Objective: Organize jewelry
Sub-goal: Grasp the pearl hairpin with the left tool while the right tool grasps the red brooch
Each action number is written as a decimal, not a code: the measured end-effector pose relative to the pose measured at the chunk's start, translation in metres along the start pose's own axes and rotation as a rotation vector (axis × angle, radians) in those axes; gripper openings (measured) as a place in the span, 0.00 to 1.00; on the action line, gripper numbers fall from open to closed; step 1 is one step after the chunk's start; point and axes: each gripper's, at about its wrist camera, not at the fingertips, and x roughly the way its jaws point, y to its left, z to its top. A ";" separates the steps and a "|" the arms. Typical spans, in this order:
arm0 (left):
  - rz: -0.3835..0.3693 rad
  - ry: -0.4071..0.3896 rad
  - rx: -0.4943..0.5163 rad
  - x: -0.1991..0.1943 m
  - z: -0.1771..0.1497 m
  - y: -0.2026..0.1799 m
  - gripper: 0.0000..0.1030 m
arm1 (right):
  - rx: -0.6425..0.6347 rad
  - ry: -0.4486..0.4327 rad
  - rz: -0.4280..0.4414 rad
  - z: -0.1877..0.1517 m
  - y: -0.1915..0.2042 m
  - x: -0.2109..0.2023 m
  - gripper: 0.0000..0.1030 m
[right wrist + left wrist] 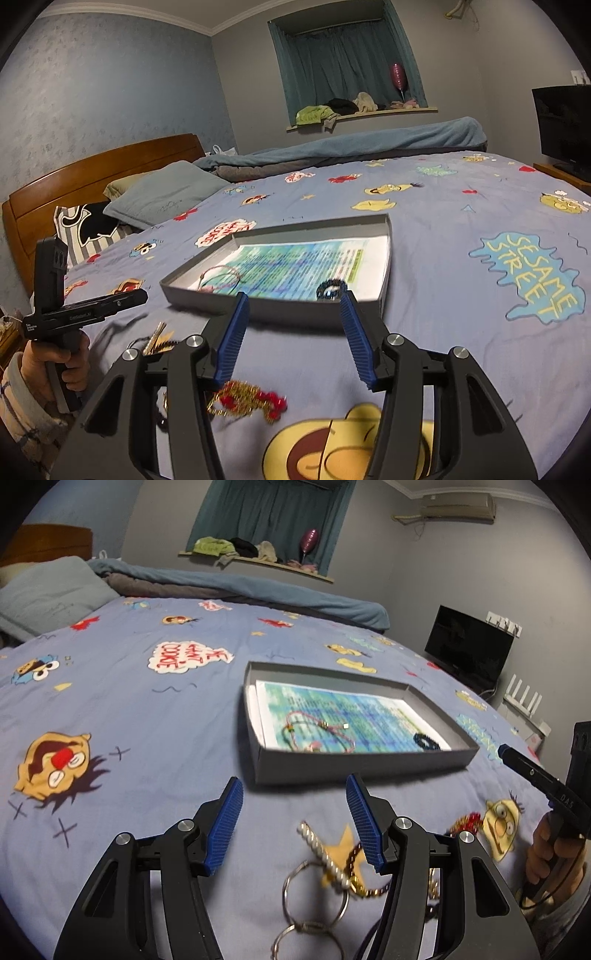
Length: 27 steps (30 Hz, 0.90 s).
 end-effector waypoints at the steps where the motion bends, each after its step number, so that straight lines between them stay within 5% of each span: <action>1: 0.001 0.004 0.003 0.000 -0.002 0.000 0.58 | -0.003 0.006 0.003 -0.003 0.002 -0.001 0.50; 17: 0.024 0.037 0.048 -0.001 -0.017 -0.011 0.58 | -0.110 0.098 0.065 -0.039 0.045 0.000 0.63; 24: 0.029 0.059 0.061 0.002 -0.022 -0.013 0.58 | -0.167 0.153 0.005 -0.051 0.053 0.018 0.63; 27: 0.040 0.076 0.068 0.005 -0.023 -0.014 0.58 | -0.158 0.169 -0.012 -0.052 0.051 0.024 0.53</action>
